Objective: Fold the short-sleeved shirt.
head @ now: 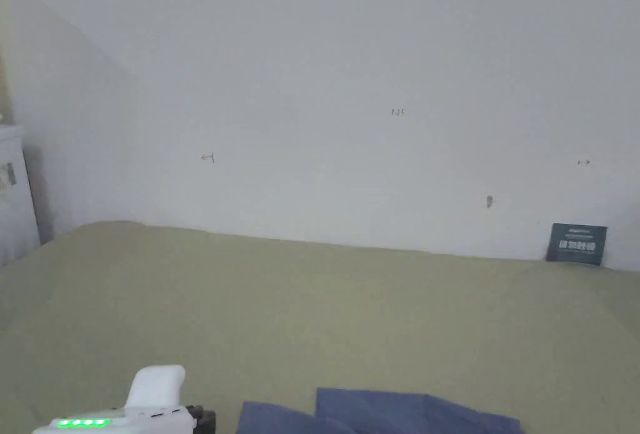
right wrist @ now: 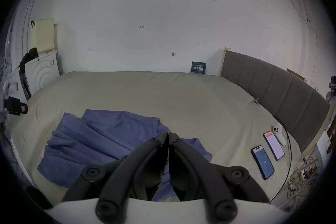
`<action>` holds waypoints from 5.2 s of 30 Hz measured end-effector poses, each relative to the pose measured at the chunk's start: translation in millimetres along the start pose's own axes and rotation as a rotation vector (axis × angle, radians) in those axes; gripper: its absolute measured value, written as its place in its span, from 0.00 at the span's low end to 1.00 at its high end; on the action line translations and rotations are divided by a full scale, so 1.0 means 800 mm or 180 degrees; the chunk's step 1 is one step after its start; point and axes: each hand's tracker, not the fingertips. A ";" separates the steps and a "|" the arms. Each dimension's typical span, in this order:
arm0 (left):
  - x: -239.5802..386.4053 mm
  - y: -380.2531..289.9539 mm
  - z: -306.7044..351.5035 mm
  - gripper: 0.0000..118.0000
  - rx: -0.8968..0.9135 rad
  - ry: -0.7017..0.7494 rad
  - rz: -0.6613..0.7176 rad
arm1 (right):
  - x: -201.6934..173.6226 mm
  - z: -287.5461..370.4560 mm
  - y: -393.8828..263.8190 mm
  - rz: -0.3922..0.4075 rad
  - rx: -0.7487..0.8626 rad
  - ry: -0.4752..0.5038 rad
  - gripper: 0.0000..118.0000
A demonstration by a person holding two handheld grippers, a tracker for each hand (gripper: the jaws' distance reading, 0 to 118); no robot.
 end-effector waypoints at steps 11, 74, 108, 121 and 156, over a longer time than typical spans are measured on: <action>-0.008 0.101 -0.219 0.82 -0.1326 0.0027 0.0038 | 0.021 -0.023 0.007 0.0058 -0.0049 0.0002 0.06; -0.008 0.254 -0.049 0.02 0.0662 -0.0206 0.0028 | 0.061 -0.079 0.134 -0.0333 -0.0015 0.0889 0.12; 0.005 0.388 -0.053 0.02 0.1332 0.0061 -0.0196 | -0.001 -0.248 0.338 -0.0243 0.0731 0.0554 0.11; -0.053 0.216 -0.069 0.02 0.0827 -0.0113 0.0153 | 0.042 -0.199 0.180 -0.0262 0.0230 0.0584 0.11; -0.114 -0.130 0.023 0.57 -0.0466 0.0219 0.0707 | 0.069 -0.038 -0.082 -0.0363 -0.0991 0.0371 0.30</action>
